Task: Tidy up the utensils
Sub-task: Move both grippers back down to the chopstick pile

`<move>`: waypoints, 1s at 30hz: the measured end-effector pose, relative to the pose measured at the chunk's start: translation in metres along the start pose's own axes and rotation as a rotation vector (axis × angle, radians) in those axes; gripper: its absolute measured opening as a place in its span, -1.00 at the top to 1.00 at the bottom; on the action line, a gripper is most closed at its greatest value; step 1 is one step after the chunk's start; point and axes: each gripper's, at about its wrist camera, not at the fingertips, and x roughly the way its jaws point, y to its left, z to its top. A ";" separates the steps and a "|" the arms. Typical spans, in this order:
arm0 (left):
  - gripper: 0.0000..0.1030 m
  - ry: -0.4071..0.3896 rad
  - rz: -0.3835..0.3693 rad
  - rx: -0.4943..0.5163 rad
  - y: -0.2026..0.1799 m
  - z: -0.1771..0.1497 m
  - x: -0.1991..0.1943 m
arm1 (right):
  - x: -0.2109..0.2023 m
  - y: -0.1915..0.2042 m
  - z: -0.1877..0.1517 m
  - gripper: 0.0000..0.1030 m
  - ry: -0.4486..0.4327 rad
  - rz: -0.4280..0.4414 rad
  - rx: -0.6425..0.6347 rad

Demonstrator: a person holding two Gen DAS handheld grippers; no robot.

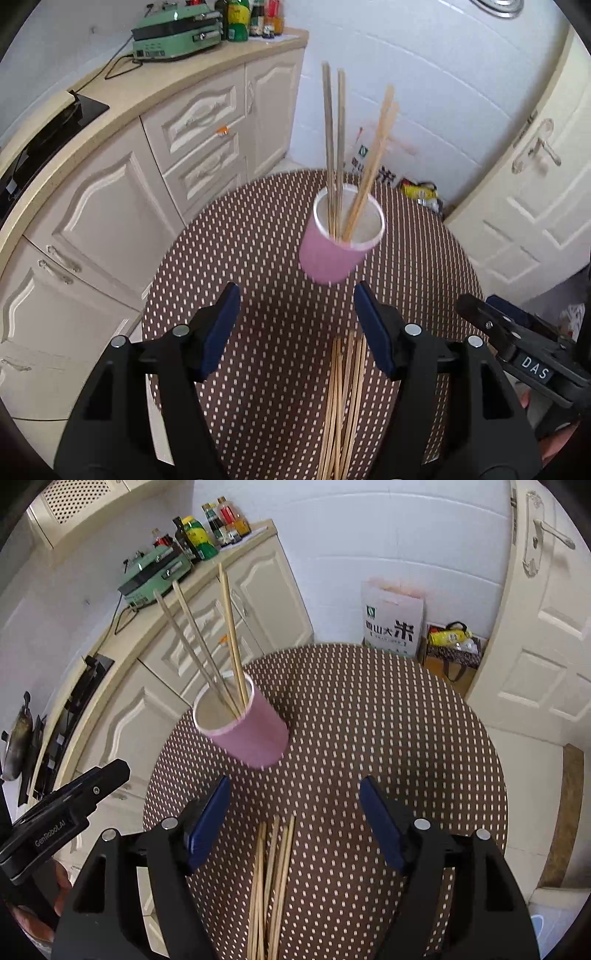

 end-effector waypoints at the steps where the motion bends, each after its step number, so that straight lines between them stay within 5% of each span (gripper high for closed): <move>1: -0.25 0.011 0.003 0.012 -0.001 -0.006 0.001 | 0.001 0.000 -0.005 -0.33 0.008 -0.006 0.000; 12: -0.28 0.165 0.000 0.077 -0.005 -0.070 0.030 | 0.027 0.001 -0.059 -0.34 0.133 -0.057 -0.010; 21: -0.28 0.233 0.001 0.057 0.016 -0.099 0.045 | 0.049 0.021 -0.099 -0.33 0.188 -0.006 -0.102; 30: -0.28 0.272 0.020 0.012 0.045 -0.113 0.053 | 0.074 0.032 -0.121 0.46 0.241 0.169 -0.113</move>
